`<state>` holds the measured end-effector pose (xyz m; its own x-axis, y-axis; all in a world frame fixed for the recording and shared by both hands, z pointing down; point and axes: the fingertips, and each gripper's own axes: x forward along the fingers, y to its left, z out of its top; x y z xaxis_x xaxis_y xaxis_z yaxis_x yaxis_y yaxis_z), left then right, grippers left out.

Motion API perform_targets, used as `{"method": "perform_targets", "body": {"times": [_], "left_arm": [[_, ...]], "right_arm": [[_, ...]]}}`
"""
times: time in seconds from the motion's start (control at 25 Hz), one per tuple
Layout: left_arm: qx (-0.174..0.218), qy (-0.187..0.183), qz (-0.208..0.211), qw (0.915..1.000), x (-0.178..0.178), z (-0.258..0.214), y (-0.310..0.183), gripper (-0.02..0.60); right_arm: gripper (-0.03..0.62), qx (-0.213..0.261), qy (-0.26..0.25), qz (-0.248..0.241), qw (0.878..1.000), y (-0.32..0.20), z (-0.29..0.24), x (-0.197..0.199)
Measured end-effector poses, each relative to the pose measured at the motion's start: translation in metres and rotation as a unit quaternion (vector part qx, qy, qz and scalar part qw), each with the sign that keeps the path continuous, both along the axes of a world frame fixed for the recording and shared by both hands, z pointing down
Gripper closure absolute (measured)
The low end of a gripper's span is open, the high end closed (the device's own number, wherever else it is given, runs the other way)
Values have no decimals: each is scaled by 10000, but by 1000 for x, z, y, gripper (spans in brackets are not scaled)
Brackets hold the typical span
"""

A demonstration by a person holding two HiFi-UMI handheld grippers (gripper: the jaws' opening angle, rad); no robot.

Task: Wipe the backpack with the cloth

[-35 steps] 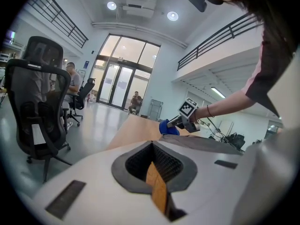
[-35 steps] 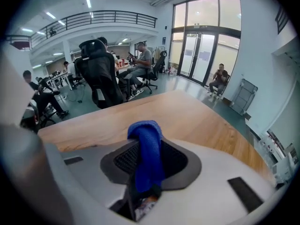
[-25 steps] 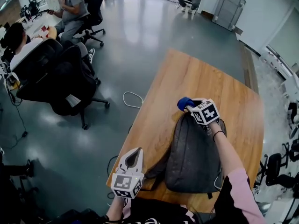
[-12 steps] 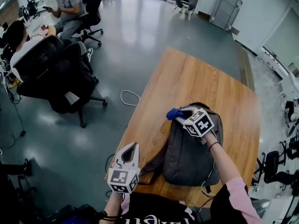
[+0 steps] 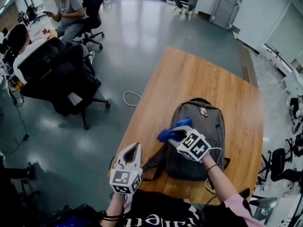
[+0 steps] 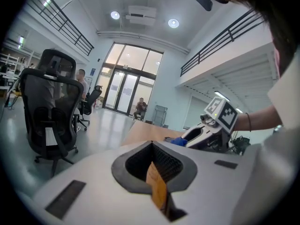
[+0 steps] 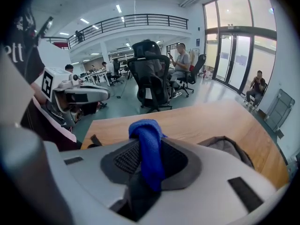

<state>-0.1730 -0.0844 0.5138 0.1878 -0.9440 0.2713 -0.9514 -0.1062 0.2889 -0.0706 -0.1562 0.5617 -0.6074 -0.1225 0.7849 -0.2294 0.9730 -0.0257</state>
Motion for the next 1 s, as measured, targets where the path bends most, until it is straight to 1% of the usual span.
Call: {"method": "perform_targets", "body": {"times": [0.16, 0.24, 0.44, 0.64, 0.84, 1.0], "left_arm": [[-10, -54, -36, 10000, 2, -1, 11, 583], [-9, -86, -47, 10000, 0, -2, 15, 583], [12, -149, -42, 9999, 1, -6, 23, 583], [6, -218, 46, 9998, 9, -8, 28, 583], [26, -276, 166, 9995, 19, -10, 27, 583], [16, -335, 247, 9991, 27, -12, 27, 583]], "right_arm": [[477, 250, -56, -54, 9997, 34, -5, 3], [477, 261, -99, -48, 9996, 51, -10, 1], [477, -103, -565, 298, 9979, 93, -22, 3], [477, -234, -896, 554, 9942, 137, -24, 8], [477, -596, -1110, 551, 9905, 180, -30, 8], [477, -802, -1282, 559, 9869, 202, -37, 10]]}}
